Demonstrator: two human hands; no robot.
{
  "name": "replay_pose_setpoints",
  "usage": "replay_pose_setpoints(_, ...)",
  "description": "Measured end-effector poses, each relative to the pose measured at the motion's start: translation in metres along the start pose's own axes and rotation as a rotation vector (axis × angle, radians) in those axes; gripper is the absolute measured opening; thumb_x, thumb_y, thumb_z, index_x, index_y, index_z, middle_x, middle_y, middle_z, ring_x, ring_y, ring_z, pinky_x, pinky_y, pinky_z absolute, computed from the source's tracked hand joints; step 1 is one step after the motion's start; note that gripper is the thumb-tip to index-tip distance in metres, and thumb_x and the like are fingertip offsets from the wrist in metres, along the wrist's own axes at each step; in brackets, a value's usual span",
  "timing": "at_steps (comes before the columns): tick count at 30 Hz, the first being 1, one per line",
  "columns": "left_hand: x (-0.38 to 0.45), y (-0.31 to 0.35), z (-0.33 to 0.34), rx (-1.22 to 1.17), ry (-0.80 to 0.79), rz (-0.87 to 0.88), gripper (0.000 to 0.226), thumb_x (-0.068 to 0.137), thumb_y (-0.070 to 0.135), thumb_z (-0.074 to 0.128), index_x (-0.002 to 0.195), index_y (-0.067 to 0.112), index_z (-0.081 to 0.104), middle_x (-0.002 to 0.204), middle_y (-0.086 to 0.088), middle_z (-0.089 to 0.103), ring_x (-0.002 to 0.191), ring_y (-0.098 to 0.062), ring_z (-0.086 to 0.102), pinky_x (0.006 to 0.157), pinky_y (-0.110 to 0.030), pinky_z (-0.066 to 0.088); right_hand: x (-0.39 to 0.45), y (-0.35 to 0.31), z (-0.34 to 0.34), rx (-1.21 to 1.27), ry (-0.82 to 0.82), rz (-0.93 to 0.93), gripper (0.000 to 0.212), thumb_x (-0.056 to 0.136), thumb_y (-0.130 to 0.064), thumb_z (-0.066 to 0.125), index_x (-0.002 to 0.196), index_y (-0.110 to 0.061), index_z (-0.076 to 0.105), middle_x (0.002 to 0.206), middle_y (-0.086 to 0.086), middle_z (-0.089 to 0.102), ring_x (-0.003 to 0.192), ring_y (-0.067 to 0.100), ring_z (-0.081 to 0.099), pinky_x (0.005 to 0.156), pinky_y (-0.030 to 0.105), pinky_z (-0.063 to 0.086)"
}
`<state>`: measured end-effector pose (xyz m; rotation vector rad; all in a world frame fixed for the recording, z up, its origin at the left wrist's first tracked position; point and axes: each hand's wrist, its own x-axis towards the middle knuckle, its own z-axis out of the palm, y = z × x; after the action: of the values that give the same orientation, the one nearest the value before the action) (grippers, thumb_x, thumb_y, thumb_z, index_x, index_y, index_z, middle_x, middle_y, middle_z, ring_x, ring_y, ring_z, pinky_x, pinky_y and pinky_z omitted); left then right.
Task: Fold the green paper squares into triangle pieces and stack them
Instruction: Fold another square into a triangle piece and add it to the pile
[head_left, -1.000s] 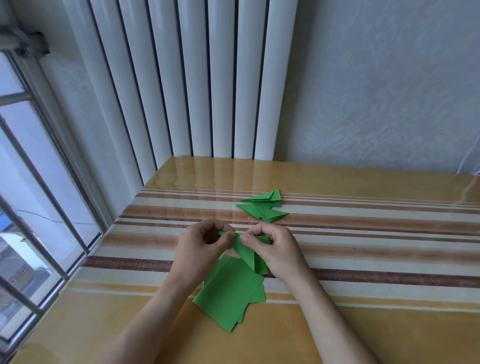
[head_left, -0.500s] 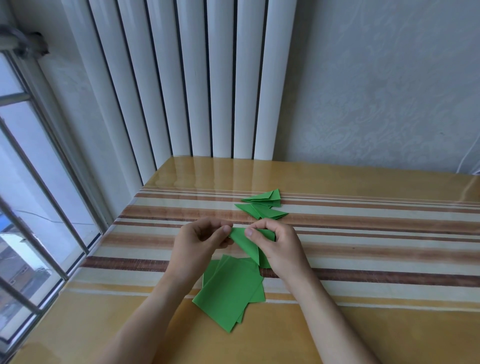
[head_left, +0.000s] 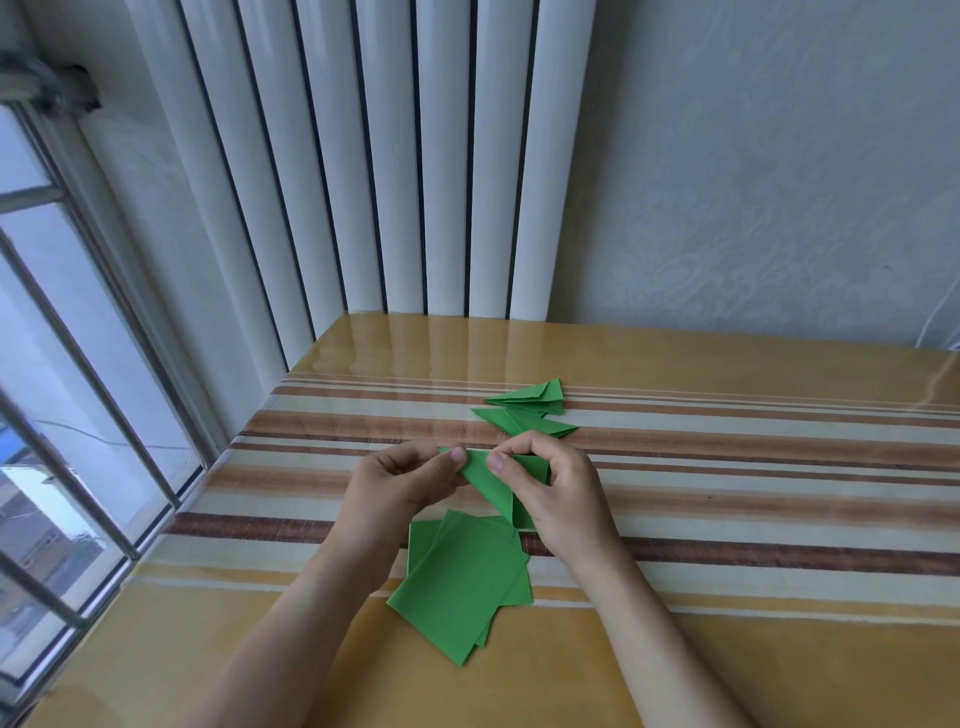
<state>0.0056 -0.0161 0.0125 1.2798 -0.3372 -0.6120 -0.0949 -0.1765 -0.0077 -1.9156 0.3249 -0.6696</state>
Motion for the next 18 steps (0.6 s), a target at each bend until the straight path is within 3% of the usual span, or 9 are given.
replay_pose_setpoints(3,0.0000,-0.0010,0.0011,-0.011,0.022,-0.011,0.011,0.089,0.011,0.074,0.088,0.001,0.076,0.080,-0.012,0.077,0.070,-0.011,0.074,0.050,-0.011,0.050,-0.0005,-0.0008,-0.0003,0.015,0.003,0.013,0.007,0.097,-0.028,0.074,0.090,-0.026,0.075,0.092,-0.012,0.074,0.095,0.005,0.068,0.090,0.033,0.054)
replay_pose_setpoints(8,0.0002,0.0002,0.0010,0.011,0.030,0.013,0.018,0.078,0.021,0.080,0.086,0.004,0.079,0.090,-0.019,0.078,0.079,-0.018,0.075,0.065,-0.016,0.058,-0.0015,-0.0023,0.0001,0.028,0.000,0.024,0.007,0.097,-0.028,0.073,0.091,-0.025,0.076,0.091,-0.012,0.075,0.095,0.006,0.068,0.090,0.033,0.054)
replay_pose_setpoints(12,-0.0013,0.0000,0.0030,0.003,0.043,-0.008,0.010,0.089,0.012,0.075,0.083,0.004,0.075,0.075,-0.010,0.076,0.061,-0.006,0.071,0.044,-0.009,0.045,-0.0011,-0.0024,0.0004,0.034,0.005,0.032,0.007,0.097,-0.028,0.074,0.090,-0.026,0.076,0.092,-0.011,0.075,0.095,0.006,0.068,0.091,0.034,0.054)
replay_pose_setpoints(14,-0.0011,-0.0008,0.0031,-0.004,0.042,-0.008,0.011,0.091,0.011,0.073,0.084,0.003,0.075,0.072,-0.008,0.075,0.058,-0.004,0.070,0.042,-0.008,0.042,-0.0010,-0.0021,0.0005,0.032,0.007,0.027,0.008,0.097,-0.029,0.074,0.089,-0.026,0.075,0.091,-0.011,0.075,0.095,0.007,0.068,0.090,0.035,0.055)
replay_pose_setpoints(18,0.0011,-0.0001,0.0024,-0.036,0.047,-0.010,0.021,0.083,0.020,0.075,0.092,0.001,0.078,0.083,-0.013,0.079,0.072,-0.012,0.075,0.060,-0.013,0.056,-0.0015,-0.0024,0.0004,0.039,0.017,0.032,0.008,0.096,-0.029,0.074,0.089,-0.027,0.075,0.092,-0.011,0.075,0.095,0.006,0.069,0.091,0.035,0.055)
